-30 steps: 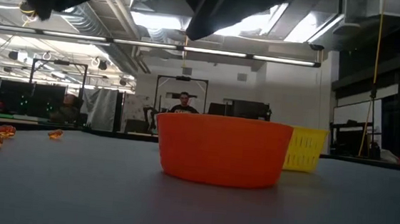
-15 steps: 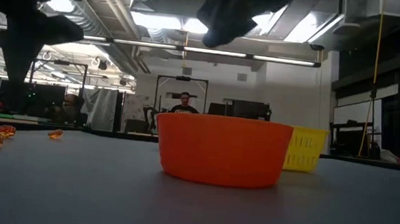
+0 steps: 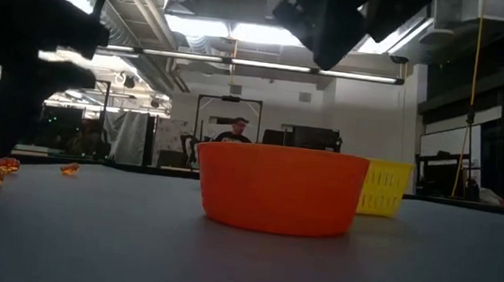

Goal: Sort Halloween decoration
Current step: Put the orange pumpkin toy into the yellow bin

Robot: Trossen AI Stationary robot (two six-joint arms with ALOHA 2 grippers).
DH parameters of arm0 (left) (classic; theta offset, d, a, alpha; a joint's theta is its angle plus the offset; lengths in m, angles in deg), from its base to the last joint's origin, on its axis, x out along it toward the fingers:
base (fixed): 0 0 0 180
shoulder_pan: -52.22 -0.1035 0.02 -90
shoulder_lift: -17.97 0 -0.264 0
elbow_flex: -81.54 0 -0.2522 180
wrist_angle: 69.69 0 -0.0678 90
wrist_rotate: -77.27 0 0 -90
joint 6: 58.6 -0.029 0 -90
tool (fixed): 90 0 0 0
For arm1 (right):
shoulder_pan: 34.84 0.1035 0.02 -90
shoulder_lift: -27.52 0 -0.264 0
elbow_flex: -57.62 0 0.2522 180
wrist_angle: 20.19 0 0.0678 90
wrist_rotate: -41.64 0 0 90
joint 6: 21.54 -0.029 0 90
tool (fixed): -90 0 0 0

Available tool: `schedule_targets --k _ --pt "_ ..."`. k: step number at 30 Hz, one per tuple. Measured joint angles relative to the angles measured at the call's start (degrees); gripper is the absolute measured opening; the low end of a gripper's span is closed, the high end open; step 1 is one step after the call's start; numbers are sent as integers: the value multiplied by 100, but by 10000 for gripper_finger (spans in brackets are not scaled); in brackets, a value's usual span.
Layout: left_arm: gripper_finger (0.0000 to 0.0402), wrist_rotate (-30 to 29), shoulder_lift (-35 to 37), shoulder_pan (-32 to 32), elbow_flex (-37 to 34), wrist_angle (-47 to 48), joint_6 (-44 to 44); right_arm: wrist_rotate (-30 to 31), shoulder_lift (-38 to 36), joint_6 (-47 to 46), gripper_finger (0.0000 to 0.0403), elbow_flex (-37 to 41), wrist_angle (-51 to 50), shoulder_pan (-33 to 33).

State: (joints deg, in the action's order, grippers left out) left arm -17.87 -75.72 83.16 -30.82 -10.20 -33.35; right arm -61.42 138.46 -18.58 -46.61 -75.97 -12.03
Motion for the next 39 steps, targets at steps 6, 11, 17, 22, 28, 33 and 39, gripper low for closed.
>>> schedule_targets --k 6,11,17,22,28,33,39 --pt "157 15 0 2 -224 -329 11 336 -4 1 167 0 -9 214" --pt "157 15 0 2 -239 -389 9 355 -4 -30 167 0 -11 286" --pt "157 -27 0 2 -239 -596 9 351 -4 -36 167 0 -11 286" --pt "157 -27 0 2 -385 -643 129 351 -4 -38 167 0 -10 286" --pt "157 -5 31 4 -669 -904 315 353 -4 -35 167 0 -10 284" --pt "157 -5 26 4 -676 -955 274 353 -4 -35 167 0 -11 284" --pt "142 3 19 8 -682 -982 272 357 -4 -35 167 0 -9 281"
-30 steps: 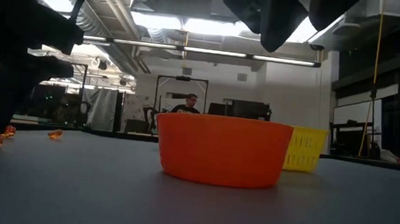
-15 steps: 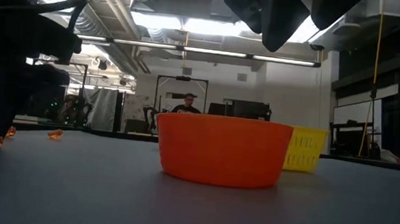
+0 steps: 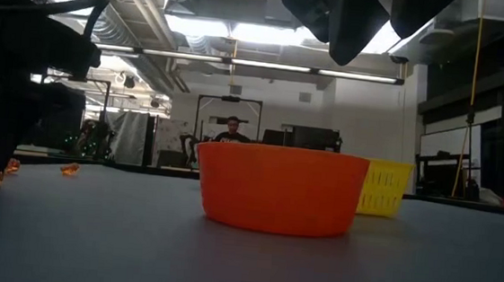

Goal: Sort Halloween decoration
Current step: Put the orange pumpkin toy into the yellow bin

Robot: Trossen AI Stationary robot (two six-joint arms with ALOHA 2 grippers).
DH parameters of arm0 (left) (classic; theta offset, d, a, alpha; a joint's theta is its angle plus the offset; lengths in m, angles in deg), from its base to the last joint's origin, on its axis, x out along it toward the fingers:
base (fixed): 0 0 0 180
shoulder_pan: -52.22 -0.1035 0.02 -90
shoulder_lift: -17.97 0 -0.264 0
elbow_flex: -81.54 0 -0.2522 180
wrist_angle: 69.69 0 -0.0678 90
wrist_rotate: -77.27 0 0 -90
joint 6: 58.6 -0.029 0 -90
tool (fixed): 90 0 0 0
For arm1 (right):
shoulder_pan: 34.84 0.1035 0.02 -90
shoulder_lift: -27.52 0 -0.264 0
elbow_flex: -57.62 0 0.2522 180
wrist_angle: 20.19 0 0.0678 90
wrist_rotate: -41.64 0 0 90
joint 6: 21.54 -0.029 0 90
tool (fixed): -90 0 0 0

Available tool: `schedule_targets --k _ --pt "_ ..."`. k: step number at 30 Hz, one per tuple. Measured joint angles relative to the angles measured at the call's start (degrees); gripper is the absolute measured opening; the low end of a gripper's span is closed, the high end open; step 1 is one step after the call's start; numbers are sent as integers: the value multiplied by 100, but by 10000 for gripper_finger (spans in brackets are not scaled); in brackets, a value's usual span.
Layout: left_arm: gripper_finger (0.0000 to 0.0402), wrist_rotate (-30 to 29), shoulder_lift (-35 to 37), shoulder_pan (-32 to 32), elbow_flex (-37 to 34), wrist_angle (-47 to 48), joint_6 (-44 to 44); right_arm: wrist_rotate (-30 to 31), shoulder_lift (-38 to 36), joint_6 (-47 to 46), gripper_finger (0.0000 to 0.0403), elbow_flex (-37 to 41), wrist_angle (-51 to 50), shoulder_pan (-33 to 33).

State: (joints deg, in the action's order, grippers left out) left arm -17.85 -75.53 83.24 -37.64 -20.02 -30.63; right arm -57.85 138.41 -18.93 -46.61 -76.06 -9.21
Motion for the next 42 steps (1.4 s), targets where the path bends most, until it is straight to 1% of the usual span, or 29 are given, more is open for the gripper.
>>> schedule_targets --k 6,11,37,42 --pt "114 23 -6 1 -1 -16 1 3 0 0 167 0 0 0" --pt "103 17 -10 1 -6 -12 2 3 0 0 167 0 0 0" --pt "102 -14 -17 -1 -12 -198 17 3 0 -151 167 0 0 -4" --pt "102 -14 -19 -3 -18 -303 180 5 0 -151 167 0 2 -4"
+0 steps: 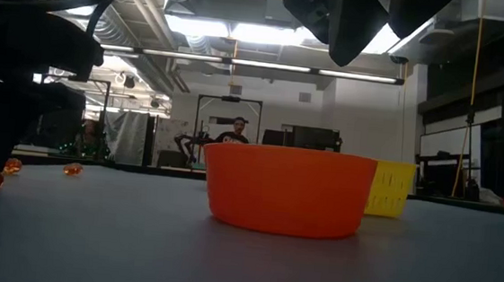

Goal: Sort Halloween decoration
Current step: Put the orange pumpkin toy into the yellow bin

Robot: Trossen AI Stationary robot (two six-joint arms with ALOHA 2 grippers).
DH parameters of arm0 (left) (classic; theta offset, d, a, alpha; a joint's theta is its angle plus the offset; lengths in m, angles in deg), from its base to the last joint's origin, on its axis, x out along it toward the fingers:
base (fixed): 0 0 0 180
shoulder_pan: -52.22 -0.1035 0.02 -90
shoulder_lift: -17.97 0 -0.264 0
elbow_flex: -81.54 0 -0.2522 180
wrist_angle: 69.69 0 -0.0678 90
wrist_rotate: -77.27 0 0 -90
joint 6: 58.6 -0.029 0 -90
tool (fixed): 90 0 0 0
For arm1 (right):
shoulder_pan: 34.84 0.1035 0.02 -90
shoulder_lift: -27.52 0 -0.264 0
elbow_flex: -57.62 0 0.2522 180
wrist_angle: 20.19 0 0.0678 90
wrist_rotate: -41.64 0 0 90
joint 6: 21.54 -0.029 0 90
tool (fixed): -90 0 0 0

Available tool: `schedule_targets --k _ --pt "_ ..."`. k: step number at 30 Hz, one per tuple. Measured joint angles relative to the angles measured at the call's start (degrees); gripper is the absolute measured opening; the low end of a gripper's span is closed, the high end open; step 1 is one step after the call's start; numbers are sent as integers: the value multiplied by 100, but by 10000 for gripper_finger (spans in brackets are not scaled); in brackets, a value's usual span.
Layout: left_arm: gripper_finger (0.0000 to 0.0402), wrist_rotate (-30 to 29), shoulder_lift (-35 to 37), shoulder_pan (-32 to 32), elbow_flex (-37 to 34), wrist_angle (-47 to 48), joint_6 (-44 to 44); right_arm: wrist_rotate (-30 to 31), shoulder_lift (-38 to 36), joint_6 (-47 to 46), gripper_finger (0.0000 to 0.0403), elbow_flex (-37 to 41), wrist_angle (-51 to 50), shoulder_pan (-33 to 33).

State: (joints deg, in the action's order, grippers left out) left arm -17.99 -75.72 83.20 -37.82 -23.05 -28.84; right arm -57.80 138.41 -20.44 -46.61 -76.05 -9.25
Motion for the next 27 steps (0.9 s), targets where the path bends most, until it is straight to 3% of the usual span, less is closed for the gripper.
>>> schedule_targets --k 12,27 --pt "102 -2 0 0 1 -111 169 8 -119 1 167 2 -4 4" --pt "101 -384 -24 -271 -1 -1202 319 451 -545 4 167 2 -326 0"
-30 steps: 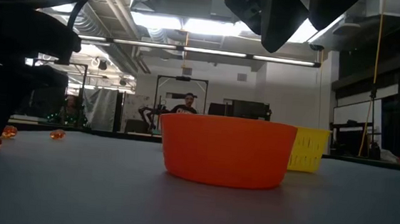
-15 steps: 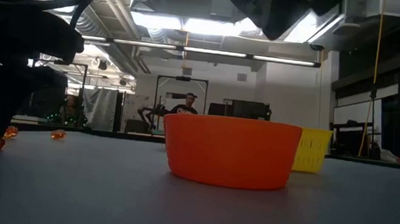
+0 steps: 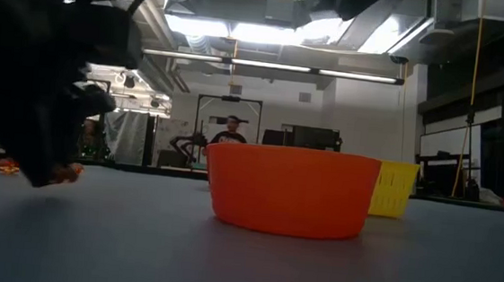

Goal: Sort Halloween decoration
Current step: Put the orange pumpkin toy into the yellow bin

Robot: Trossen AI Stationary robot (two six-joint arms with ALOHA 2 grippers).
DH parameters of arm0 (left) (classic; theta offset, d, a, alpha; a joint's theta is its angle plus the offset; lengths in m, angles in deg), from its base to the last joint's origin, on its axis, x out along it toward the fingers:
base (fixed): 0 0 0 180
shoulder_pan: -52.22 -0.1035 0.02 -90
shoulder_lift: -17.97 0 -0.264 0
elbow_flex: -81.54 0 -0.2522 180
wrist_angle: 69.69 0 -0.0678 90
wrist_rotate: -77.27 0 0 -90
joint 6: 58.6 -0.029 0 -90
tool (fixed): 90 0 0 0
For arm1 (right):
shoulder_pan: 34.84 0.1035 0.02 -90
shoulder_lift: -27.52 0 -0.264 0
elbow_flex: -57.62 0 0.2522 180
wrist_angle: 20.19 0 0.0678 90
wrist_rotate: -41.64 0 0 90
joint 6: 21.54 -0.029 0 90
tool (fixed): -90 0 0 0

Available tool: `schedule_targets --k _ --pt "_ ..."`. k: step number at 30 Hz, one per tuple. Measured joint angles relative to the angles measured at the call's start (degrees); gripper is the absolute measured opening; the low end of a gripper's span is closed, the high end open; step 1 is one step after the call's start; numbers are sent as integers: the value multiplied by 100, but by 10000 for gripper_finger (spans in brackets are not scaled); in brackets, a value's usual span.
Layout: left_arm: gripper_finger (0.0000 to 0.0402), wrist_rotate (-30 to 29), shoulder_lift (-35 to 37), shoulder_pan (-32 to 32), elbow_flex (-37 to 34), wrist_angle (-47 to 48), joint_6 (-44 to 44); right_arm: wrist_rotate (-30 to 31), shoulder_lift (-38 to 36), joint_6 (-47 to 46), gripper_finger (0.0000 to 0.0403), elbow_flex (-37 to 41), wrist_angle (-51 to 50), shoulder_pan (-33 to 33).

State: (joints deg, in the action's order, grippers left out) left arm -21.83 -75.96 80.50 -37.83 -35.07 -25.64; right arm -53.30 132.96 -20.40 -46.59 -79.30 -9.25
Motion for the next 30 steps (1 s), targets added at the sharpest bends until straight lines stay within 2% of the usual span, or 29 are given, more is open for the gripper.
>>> schedule_targets --k 14,19,30 --pt "101 -201 9 -490 7 -1101 -230 306 -162 -92 167 0 -784 0" --pt "101 -299 13 -692 7 -1960 -569 326 -191 -141 167 0 -940 0" --pt "101 -1024 -128 -1199 12 -4456 -1733 288 -234 -658 167 0 -1893 3"
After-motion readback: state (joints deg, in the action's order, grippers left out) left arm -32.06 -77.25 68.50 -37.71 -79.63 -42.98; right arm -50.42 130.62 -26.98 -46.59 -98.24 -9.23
